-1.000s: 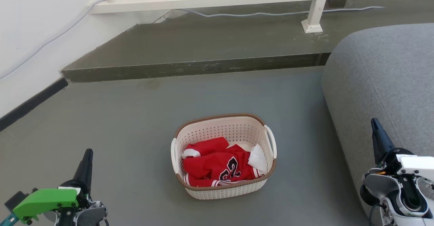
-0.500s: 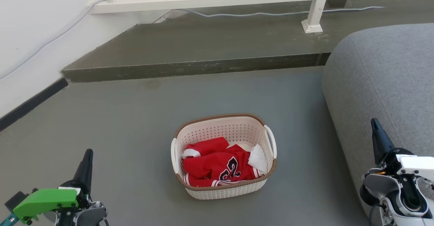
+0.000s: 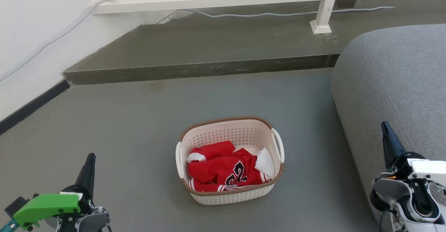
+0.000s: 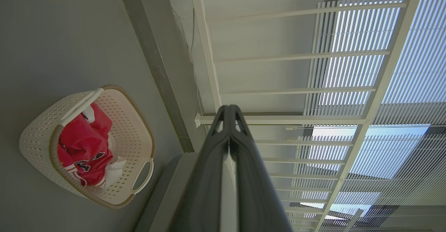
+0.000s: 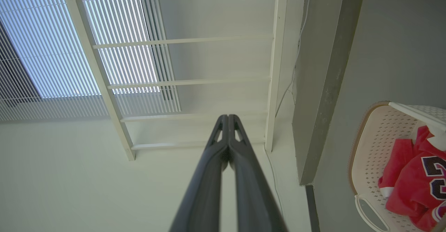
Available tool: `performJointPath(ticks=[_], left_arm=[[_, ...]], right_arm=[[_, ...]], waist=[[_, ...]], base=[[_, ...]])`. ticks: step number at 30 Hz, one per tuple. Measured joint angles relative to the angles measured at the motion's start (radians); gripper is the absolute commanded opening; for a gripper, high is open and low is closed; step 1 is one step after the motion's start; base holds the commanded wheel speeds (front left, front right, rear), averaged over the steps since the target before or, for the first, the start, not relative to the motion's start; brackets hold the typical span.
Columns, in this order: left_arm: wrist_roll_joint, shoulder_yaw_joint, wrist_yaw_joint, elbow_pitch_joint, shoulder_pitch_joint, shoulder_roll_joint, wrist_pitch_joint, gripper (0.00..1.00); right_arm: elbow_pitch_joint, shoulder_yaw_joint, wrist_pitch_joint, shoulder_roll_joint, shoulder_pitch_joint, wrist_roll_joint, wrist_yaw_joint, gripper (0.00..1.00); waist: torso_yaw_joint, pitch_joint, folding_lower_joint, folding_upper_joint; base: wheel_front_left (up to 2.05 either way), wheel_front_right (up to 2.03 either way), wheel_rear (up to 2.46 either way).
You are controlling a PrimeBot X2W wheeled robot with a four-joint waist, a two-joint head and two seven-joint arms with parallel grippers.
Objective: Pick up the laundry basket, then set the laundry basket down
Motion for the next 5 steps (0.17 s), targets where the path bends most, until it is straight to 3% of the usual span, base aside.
performJointPath(ticks=[5], left_arm=[[0.000, 0.000, 0.000, 0.001, 0.000, 0.000, 0.000, 0.00]], right_arm=[[0.000, -0.001, 0.000, 0.000, 0.000, 0.000, 0.000, 0.00]], waist=[[0.000, 0.000, 0.0000, 0.0000]], base=[[0.00, 0.00, 0.00]])
